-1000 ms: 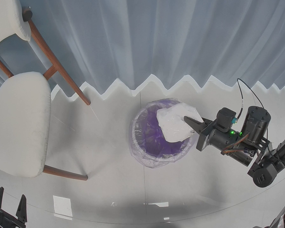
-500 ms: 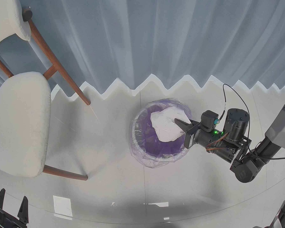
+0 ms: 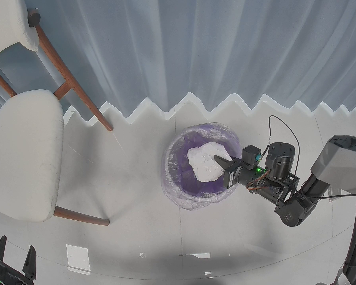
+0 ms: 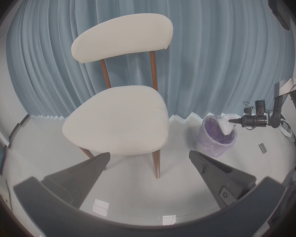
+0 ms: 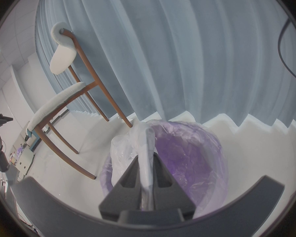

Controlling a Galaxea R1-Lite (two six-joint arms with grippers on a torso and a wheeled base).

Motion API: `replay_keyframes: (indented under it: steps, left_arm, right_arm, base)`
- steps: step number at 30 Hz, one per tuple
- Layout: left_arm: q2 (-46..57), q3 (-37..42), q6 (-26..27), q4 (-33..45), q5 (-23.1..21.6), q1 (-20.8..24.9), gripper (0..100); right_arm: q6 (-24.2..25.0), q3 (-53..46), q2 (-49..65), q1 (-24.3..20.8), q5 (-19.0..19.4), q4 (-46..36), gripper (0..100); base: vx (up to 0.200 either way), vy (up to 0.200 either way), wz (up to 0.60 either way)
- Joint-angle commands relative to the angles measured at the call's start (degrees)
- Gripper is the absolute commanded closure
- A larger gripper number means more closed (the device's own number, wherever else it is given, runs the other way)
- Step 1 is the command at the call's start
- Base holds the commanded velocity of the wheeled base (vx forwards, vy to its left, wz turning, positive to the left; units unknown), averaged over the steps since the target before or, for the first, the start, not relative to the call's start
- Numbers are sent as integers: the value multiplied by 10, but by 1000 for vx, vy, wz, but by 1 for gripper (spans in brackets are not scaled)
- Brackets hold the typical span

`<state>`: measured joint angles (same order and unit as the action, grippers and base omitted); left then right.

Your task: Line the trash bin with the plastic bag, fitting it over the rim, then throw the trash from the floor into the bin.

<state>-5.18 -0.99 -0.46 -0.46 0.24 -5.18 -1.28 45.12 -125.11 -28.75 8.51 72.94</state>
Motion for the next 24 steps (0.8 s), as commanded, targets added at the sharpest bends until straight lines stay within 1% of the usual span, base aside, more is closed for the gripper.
replay_keyframes:
  steps: [1,7,22,23,24]
  left_arm:
    - [-3,10,-1,-1,0,0,0]
    - [-3,10,-1,-1,0,0,0]
    - [-3,10,-1,-1,0,-1,0]
    - [-3,10,-1,-1,0,-1,0]
    - [-3,10,-1,-1,0,-1,0]
  right_arm:
    - [4,17,-39,13,-2,-2,100]
    - [5,45,-64,25,-2,-3,100]
    - [6,60,-75,20,-2,-3,100]
    - [8,60,-75,20,-2,-2,0]
    - [9,60,-74,20,-2,-1,0]
  base:
    - [0,0,0]
    - [0,0,0]
    - [0,0,0]
    - [0,0,0]
    - [0,0,0]
